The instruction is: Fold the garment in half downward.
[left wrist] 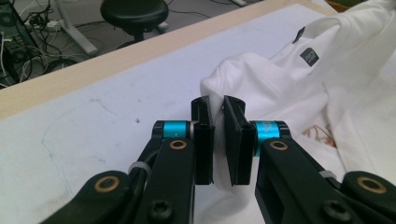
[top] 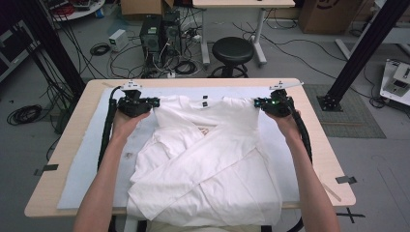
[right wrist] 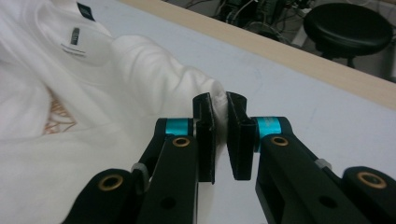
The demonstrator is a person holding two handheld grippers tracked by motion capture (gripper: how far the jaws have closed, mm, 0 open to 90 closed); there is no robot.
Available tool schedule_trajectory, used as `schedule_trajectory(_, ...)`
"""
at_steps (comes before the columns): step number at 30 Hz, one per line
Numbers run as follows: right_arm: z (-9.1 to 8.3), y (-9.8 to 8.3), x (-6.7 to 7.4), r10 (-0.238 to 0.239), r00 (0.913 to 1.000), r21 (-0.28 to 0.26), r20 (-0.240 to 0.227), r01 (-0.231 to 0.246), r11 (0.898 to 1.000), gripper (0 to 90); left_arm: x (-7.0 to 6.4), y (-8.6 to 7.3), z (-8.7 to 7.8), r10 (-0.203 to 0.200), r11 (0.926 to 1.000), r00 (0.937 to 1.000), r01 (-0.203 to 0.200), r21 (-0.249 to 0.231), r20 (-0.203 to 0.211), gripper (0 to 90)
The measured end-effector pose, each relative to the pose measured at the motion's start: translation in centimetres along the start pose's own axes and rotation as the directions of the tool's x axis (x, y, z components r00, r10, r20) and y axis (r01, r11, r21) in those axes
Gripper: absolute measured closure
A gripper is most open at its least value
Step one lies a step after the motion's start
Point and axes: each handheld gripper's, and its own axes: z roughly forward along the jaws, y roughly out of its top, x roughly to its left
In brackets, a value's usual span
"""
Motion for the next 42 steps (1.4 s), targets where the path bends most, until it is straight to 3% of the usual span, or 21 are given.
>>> schedule_trajectory(3,-0.5,-0.7,0.4,-0.005,1.0000,-0.010,-0.006,0.005,1.000,84.0,-0.6,-1.2,-0.7,0.011,0.9998,0.9999,-0.011,0.015,0.013,82.5)
schedule_trajectory(8,-1.6,-3.5,1.2,0.007,0.9994,0.006,-0.035,-0.006,1.000,84.0,-1.9,-3.0,-1.8,0.042,0.9988,0.9981,-0.043,0.023,0.044,82.4)
schedule_trajectory(13,-2.4,-5.7,2.0,0.015,0.9981,0.003,-0.059,-0.015,1.000,84.0,-2.9,-4.5,-2.2,0.066,0.9964,0.9968,-0.068,0.051,0.045,82.4)
schedule_trajectory(18,-3.4,-7.4,3.2,0.007,0.9966,-0.009,-0.082,-0.008,1.000,84.0,-3.7,-5.8,-3.2,0.050,0.9984,0.9958,-0.052,0.023,0.076,82.4)
schedule_trajectory(23,-4.3,-8.8,4.5,-0.017,0.9948,-0.003,-0.101,0.016,1.000,83.9,-4.5,-7.2,-4.4,0.077,0.9959,0.9937,-0.080,0.041,0.082,82.4)
schedule_trajectory(26,-4.8,-9.6,5.2,-0.037,0.9931,-0.004,-0.111,0.036,0.999,83.9,-4.9,-8.0,-5.1,0.071,0.9964,0.9925,-0.075,0.039,0.100,82.4)
schedule_trajectory(35,-6.6,-11.9,6.8,-0.038,0.9880,-0.005,-0.150,0.038,0.999,83.9,-6.3,-9.7,-6.9,0.081,0.9961,0.9866,-0.085,0.024,0.142,82.4)
schedule_trajectory(42,-8.3,-13.5,8.0,-0.039,0.9826,-0.002,-0.182,0.039,0.999,83.9,-7.2,-11.4,-8.2,0.077,0.9954,0.9802,-0.086,0.041,0.182,82.4)
